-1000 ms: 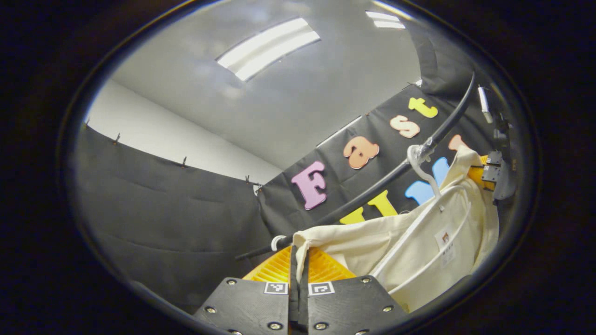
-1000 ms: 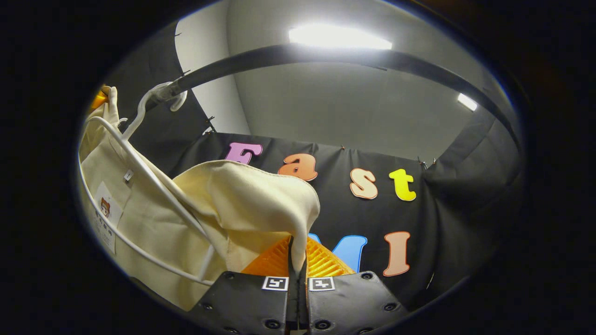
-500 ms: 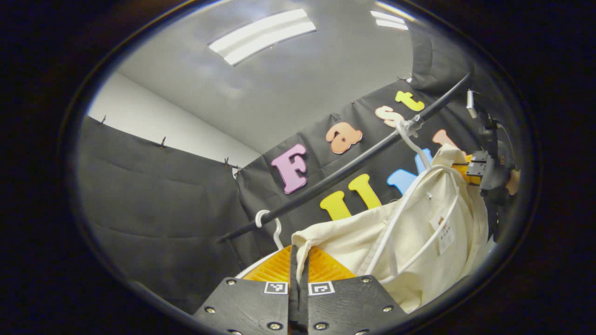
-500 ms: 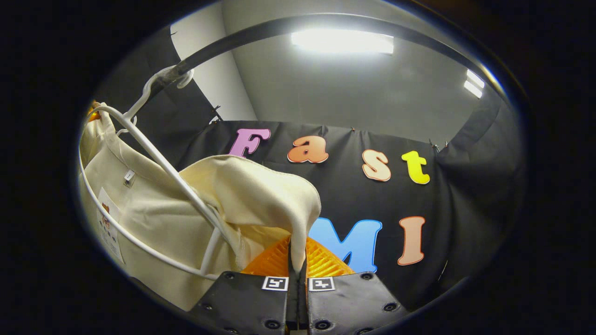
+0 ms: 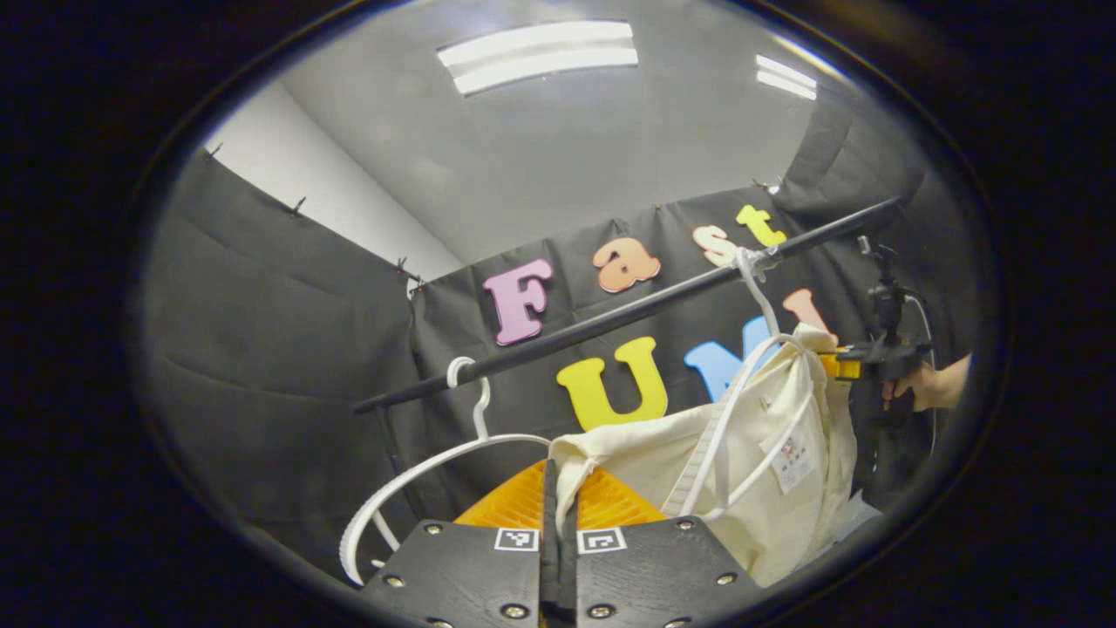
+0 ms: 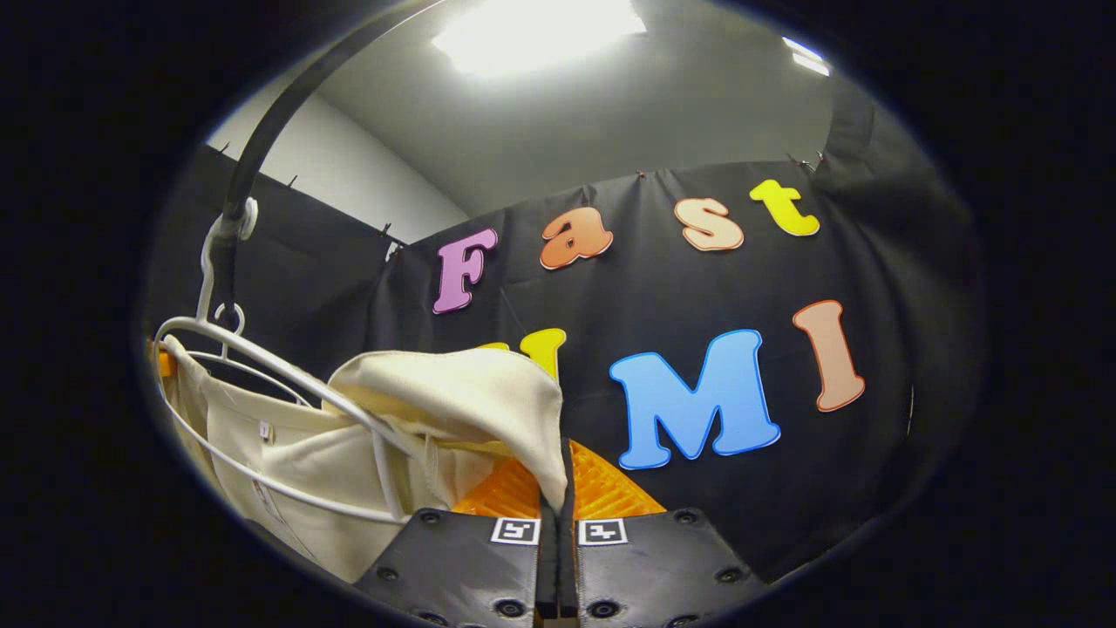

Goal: Grasp the clothes on the hanger with both hands and then place them into the laundry hamper below.

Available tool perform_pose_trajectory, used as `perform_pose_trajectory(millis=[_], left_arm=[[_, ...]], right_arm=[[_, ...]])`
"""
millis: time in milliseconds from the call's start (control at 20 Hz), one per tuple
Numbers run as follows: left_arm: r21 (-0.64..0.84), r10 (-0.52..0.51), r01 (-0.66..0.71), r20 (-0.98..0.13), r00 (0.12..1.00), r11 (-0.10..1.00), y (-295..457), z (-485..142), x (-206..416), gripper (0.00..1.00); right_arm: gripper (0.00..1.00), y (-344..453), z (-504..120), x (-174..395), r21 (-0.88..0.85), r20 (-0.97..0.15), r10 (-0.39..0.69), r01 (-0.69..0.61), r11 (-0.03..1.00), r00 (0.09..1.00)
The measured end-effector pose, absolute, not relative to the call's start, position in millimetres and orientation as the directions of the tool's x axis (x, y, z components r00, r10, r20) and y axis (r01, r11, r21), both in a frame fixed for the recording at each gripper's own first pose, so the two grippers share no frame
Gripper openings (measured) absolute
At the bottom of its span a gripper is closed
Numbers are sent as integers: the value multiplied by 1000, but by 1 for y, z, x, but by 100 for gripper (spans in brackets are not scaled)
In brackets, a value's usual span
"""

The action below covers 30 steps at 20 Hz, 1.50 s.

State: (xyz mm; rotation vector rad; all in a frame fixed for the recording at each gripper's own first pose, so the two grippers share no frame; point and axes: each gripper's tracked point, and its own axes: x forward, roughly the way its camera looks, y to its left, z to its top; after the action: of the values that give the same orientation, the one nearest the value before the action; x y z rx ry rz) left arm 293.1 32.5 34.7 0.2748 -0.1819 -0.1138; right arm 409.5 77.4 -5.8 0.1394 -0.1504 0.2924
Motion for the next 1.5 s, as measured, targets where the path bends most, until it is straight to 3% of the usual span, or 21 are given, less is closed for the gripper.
perform_pose_trajectory(millis=[150, 400, 550, 750, 900, 1150, 1500], left_arm=[[347, -161, 101, 150, 976, 932, 32, 47, 293, 1], [309, -146, 80, 198, 969, 948, 39, 61, 287, 1], [298, -136, 80, 173, 975, 951, 40, 42, 287, 1], [181, -179, 144, 190, 965, 973, 32, 40, 285, 1], [136, -166, 152, 105, 980, 979, 36, 1, 291, 1], [139, -170, 169, -5, 985, 976, 5, -82, 274, 1], [95, -145, 151, -73, 987, 984, -7, -122, 244, 1]], right_arm=[[2, 81, 1, 420, 75, 177, 291, -307, 949, 940], [2, 85, 2, 422, 62, 214, 303, -322, 945, 929], [2, 89, -21, 429, 68, 174, 311, -327, 943, 934], [2, 89, -44, 439, 204, 89, 351, -362, 910, 932], [2, 85, -71, 433, 293, 15, 378, -365, 884, 926], [2, 76, -140, 409, 259, -125, 347, -307, 916, 929], [2, 68, -168, 351, 221, -166, 349, -311, 924, 922]])
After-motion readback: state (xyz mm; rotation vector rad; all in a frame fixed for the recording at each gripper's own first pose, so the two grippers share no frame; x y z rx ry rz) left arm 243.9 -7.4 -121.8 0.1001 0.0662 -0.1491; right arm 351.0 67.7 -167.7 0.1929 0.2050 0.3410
